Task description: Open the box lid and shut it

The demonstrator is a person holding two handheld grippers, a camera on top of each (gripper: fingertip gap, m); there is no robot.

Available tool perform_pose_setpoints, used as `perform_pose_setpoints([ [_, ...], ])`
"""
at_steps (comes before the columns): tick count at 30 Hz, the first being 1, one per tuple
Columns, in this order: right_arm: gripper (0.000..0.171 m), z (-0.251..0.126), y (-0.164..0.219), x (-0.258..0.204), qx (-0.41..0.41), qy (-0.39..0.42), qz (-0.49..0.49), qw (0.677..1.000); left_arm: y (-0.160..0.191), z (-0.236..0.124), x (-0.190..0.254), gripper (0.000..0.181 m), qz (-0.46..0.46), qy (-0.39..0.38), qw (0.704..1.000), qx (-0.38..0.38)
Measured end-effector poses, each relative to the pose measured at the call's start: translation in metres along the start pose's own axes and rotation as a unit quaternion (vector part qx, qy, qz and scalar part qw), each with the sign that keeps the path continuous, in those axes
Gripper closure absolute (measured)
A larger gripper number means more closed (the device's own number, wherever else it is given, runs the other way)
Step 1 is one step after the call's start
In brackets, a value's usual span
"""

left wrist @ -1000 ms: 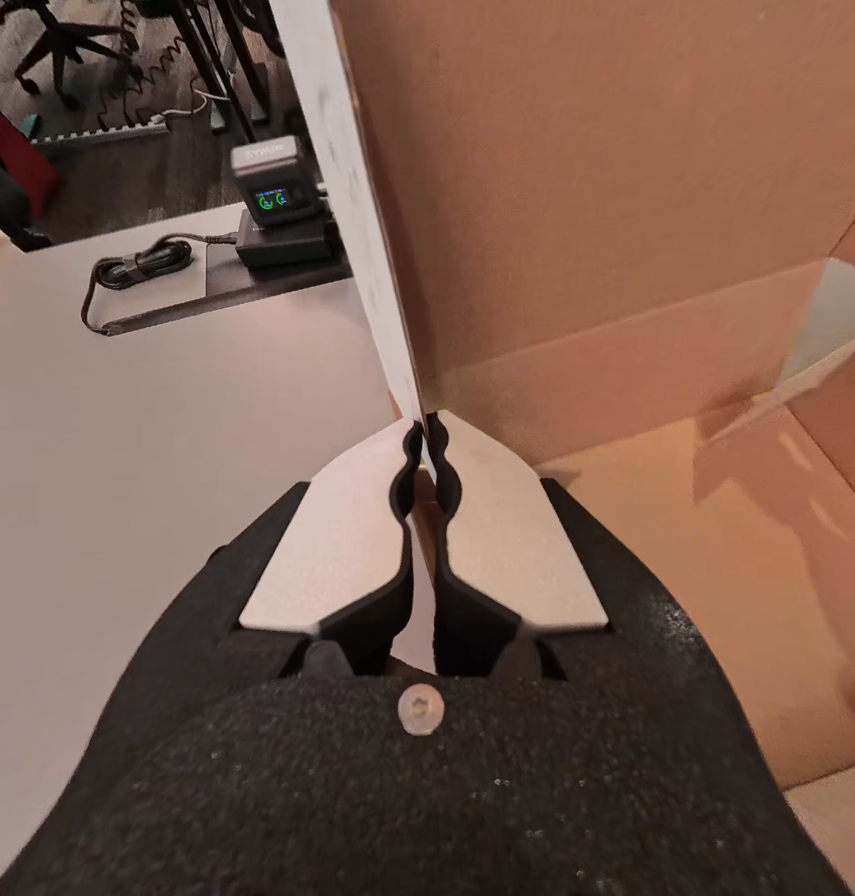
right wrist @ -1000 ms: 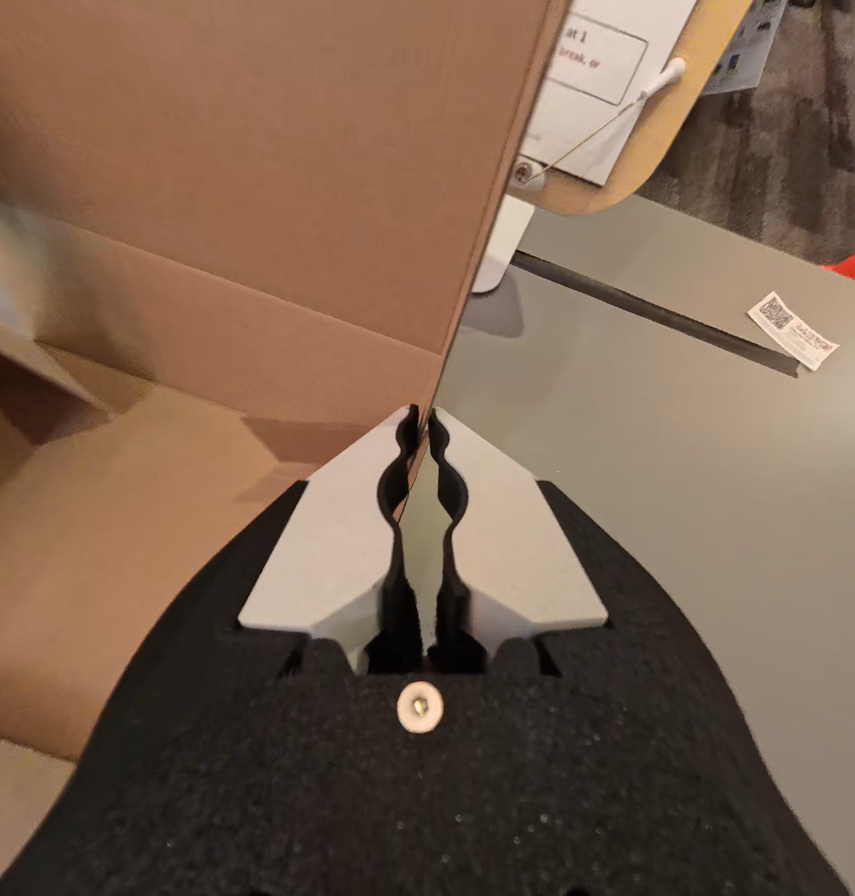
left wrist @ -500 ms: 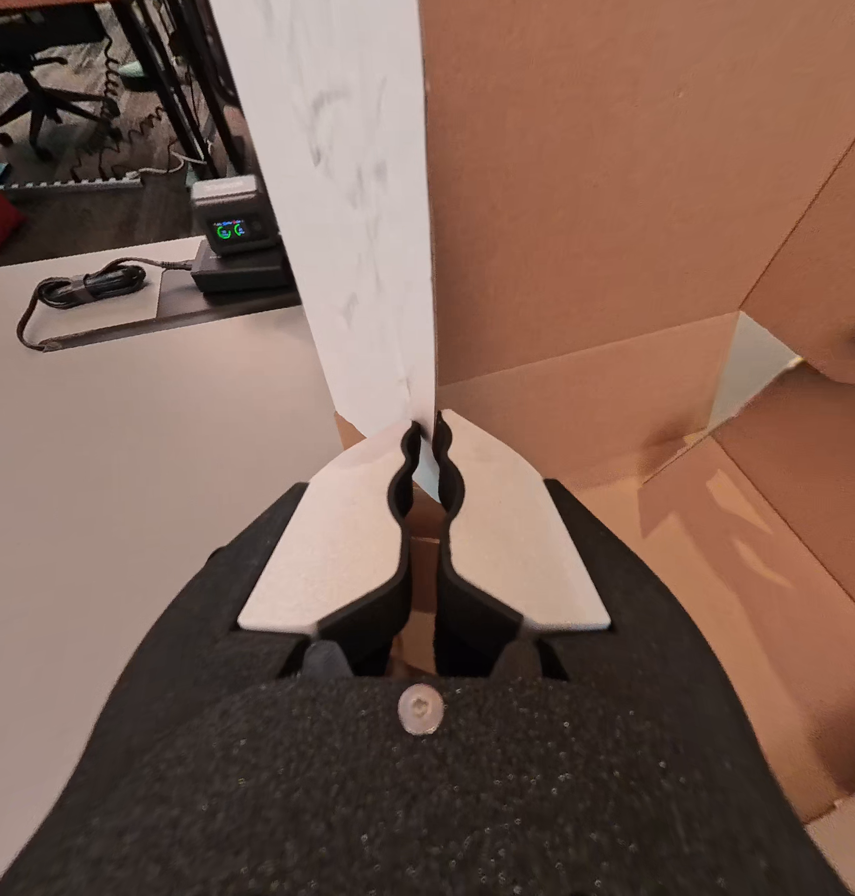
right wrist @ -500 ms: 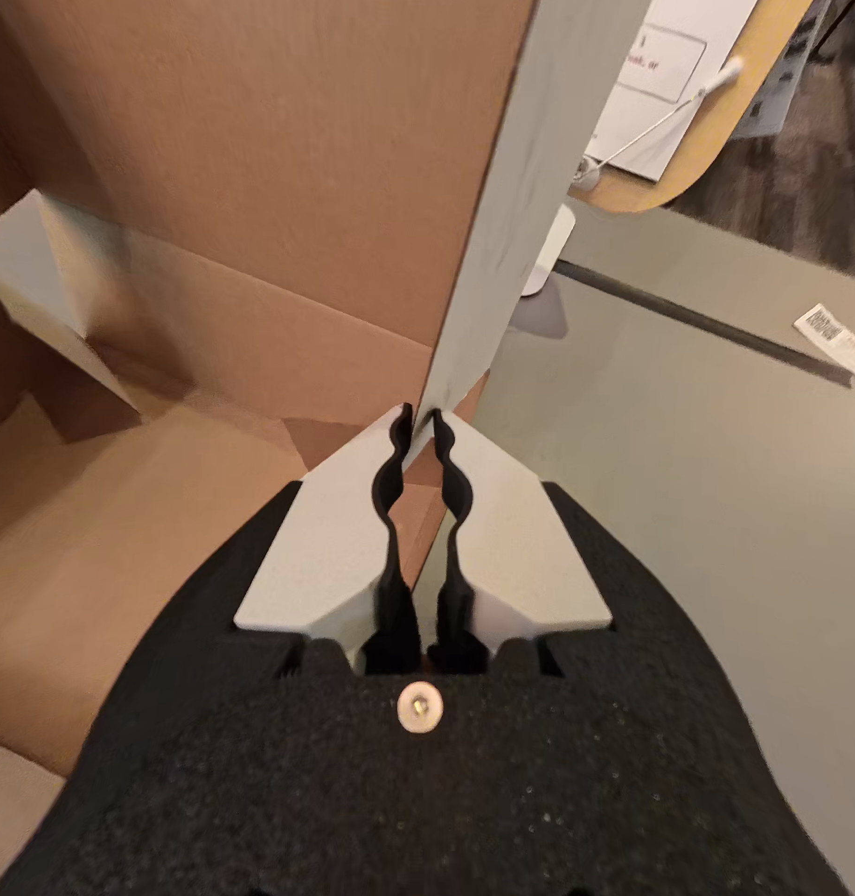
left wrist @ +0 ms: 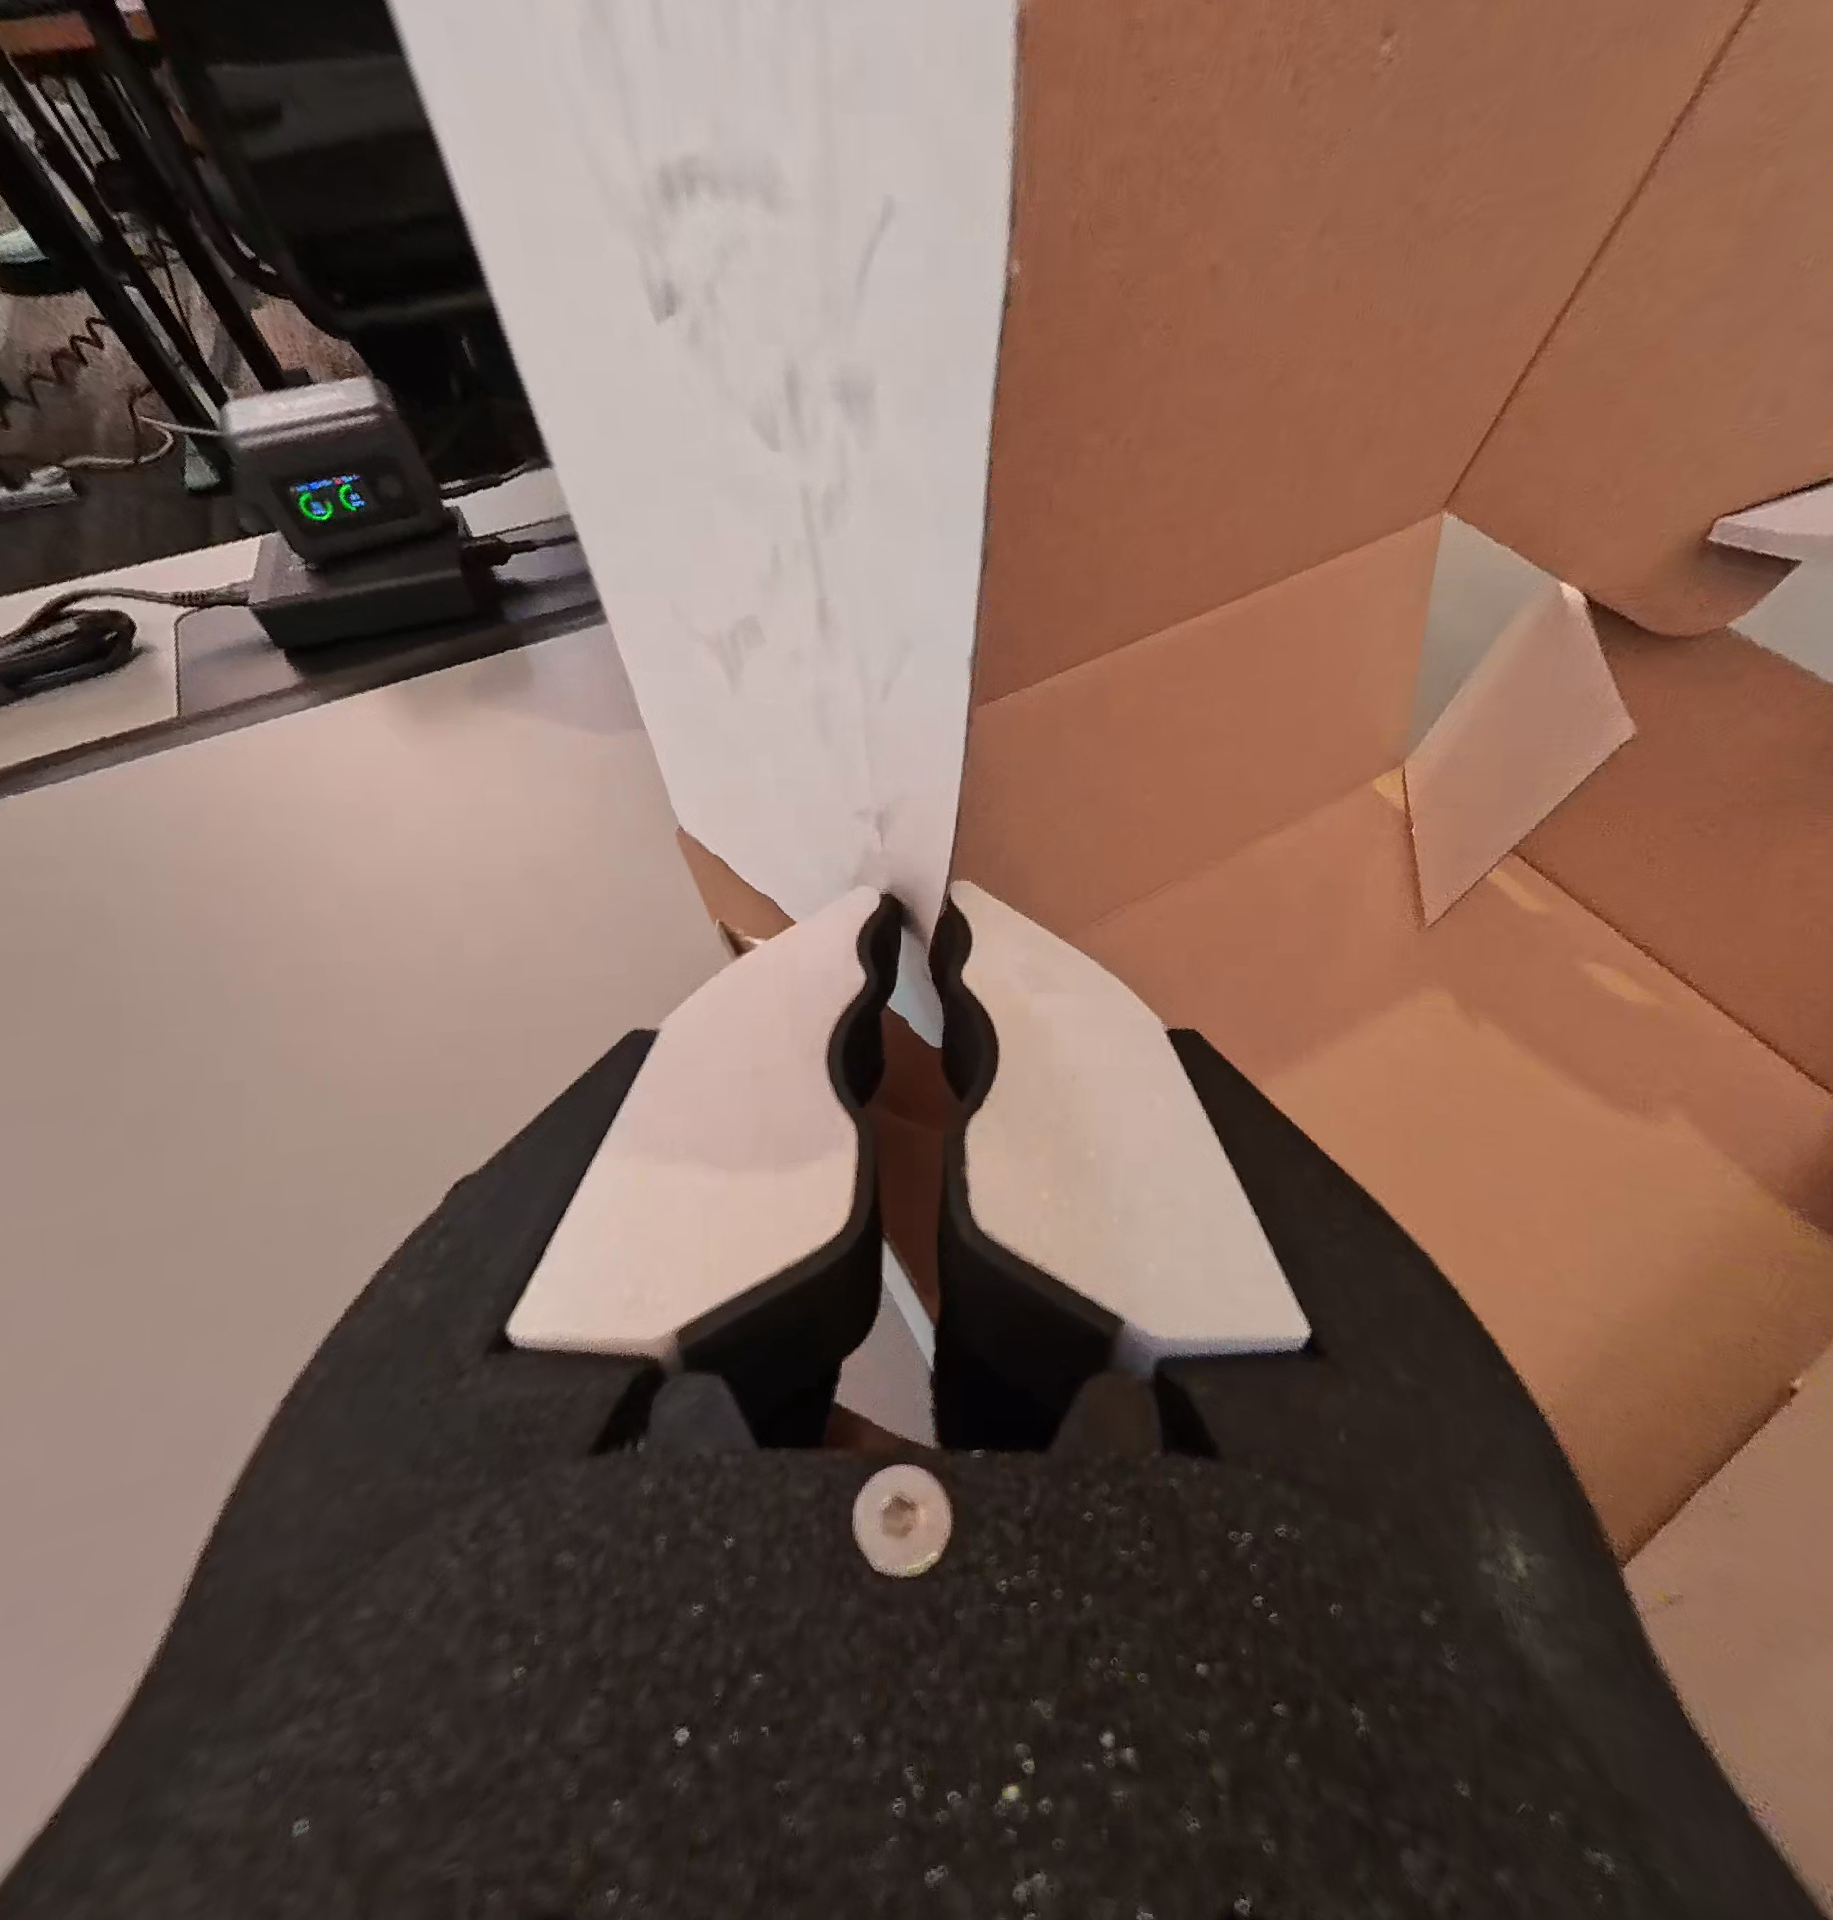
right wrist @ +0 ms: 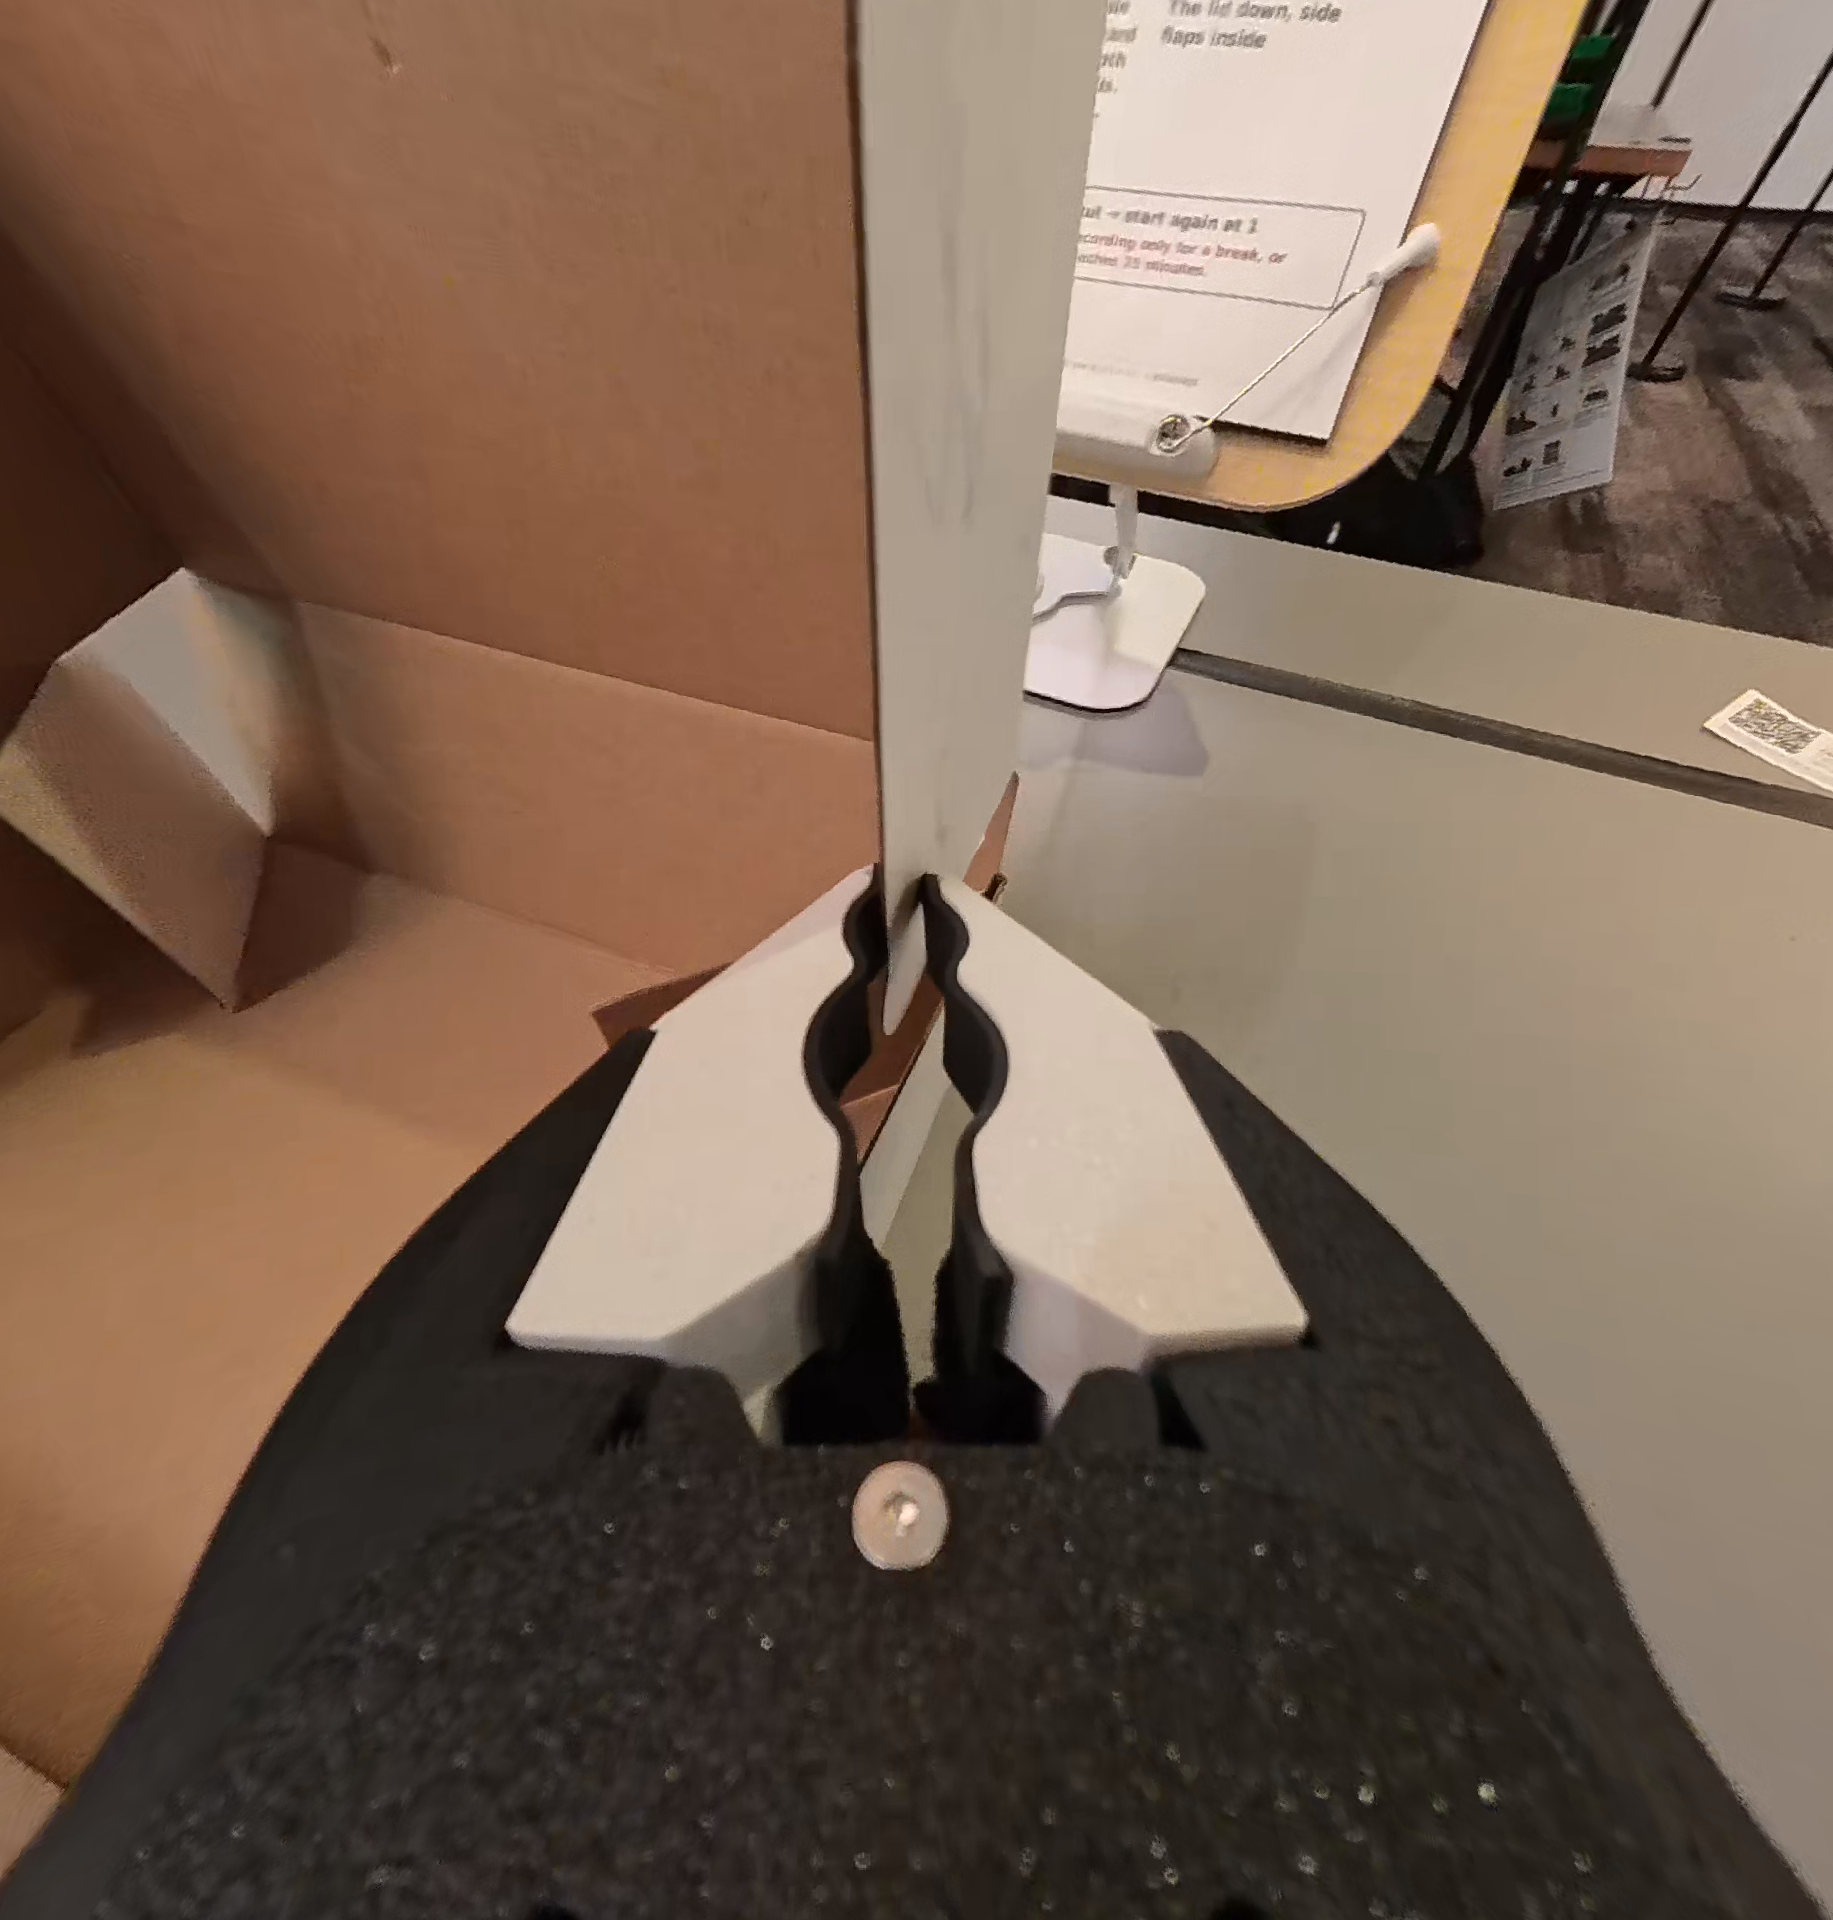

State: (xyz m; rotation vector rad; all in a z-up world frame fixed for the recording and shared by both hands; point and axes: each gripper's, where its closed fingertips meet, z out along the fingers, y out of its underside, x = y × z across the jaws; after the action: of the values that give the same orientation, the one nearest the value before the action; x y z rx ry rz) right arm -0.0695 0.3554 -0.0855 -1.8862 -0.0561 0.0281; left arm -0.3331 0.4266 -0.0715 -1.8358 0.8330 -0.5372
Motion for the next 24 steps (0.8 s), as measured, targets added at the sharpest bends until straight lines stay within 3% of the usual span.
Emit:
perform_pose_setpoints([
  [1,0.165,0.0,0.0,-0.001,-0.002,-0.005,-0.001,1.0,0.0,-0.001,-0.002,0.176,-0.011,-0.004,1.0,0.005],
  [5,0.156,-0.013,-0.003,-0.001,-0.055,-0.009,-0.034,0.998,-0.001,-0.003,-0.017,0.179,-0.029,-0.039,0.999,0.0],
  [7,0.145,-0.04,-0.011,-0.008,-0.089,-0.008,-0.073,0.993,0.0,-0.002,-0.02,0.179,-0.034,-0.048,0.998,-0.006],
  [9,0.144,-0.074,-0.032,-0.029,-0.073,-0.008,-0.113,0.991,0.001,-0.002,-0.022,0.18,-0.033,-0.059,0.998,-0.015],
  [13,0.143,-0.099,-0.057,-0.17,-0.039,-0.237,-0.12,0.963,-0.001,0.001,-0.02,0.18,-0.032,-0.063,0.997,-0.03],
  [15,0.142,-0.068,-0.039,-0.223,-0.077,-0.292,-0.162,0.94,-0.002,0.004,-0.019,0.18,-0.035,-0.066,0.997,-0.037],
  [17,0.142,-0.012,-0.013,-0.24,-0.128,-0.279,-0.201,0.93,-0.002,0.007,-0.016,0.18,-0.034,-0.066,0.996,-0.044],
  [19,0.141,0.035,0.009,-0.248,-0.186,-0.288,-0.175,0.923,-0.001,0.01,-0.013,0.18,-0.033,-0.065,0.996,-0.047],
  [21,0.14,0.072,0.01,-0.241,-0.191,-0.256,-0.155,0.935,0.0,0.011,-0.012,0.18,-0.034,-0.064,0.996,-0.049],
  [24,0.141,0.095,0.009,-0.232,-0.175,-0.224,-0.161,0.945,0.0,0.011,-0.013,0.18,-0.041,-0.061,0.996,-0.047],
])
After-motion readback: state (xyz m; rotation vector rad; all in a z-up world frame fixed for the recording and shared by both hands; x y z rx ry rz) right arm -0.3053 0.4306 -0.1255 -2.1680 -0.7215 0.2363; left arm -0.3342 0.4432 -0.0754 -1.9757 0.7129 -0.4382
